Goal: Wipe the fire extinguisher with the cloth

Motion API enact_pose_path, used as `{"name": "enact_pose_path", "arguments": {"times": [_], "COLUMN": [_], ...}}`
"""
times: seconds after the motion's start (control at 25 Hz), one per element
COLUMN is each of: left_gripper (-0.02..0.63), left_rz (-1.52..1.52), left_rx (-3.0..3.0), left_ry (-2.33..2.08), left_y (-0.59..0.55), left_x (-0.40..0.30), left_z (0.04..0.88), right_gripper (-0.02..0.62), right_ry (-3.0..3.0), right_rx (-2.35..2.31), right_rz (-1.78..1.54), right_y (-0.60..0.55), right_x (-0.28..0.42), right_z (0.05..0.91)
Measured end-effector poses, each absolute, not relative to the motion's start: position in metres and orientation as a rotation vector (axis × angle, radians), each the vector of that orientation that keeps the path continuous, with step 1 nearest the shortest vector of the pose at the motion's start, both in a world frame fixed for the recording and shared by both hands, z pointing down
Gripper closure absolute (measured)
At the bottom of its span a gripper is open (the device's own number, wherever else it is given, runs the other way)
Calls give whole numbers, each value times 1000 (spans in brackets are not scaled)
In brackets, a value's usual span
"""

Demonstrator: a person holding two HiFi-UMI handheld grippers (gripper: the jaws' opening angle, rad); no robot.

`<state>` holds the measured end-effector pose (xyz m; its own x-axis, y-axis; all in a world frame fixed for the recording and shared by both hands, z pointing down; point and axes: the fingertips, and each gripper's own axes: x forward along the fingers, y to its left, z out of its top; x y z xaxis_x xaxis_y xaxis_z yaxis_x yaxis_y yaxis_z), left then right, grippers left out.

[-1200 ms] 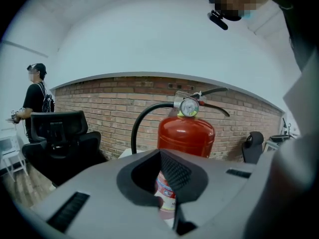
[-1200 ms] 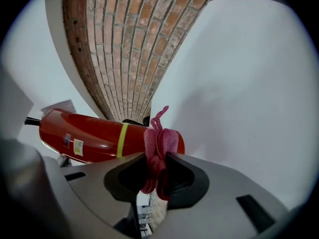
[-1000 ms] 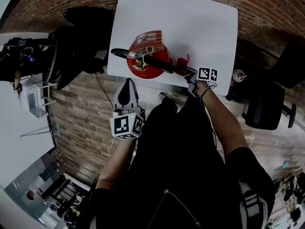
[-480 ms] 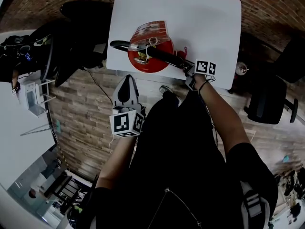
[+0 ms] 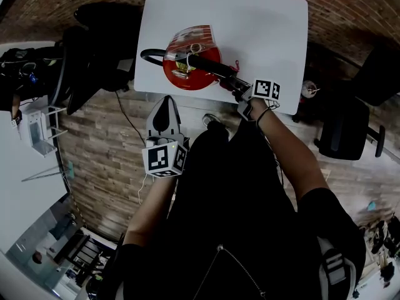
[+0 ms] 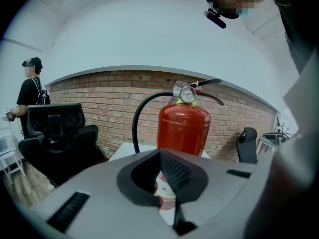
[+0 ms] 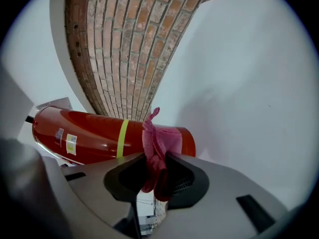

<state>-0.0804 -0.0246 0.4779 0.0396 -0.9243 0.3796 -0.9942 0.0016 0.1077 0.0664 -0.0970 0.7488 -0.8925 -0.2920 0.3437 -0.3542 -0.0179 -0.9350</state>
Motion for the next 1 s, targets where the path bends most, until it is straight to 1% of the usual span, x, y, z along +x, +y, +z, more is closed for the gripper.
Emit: {"name": "enact_pose_path", "arguments": {"times": [1.0], "left_gripper": [575], "left_rz": [189], "left_rx": [2043], "left_ry": [-1952], "left_y": [-38], "left_x": [-68], "left_z": [451], "right_gripper": [488], "right_ry": [-2248], "right_rx": [699], "right_rz": [2110], "right_y": [-96], "right_x": [71], "right_z": [669]}}
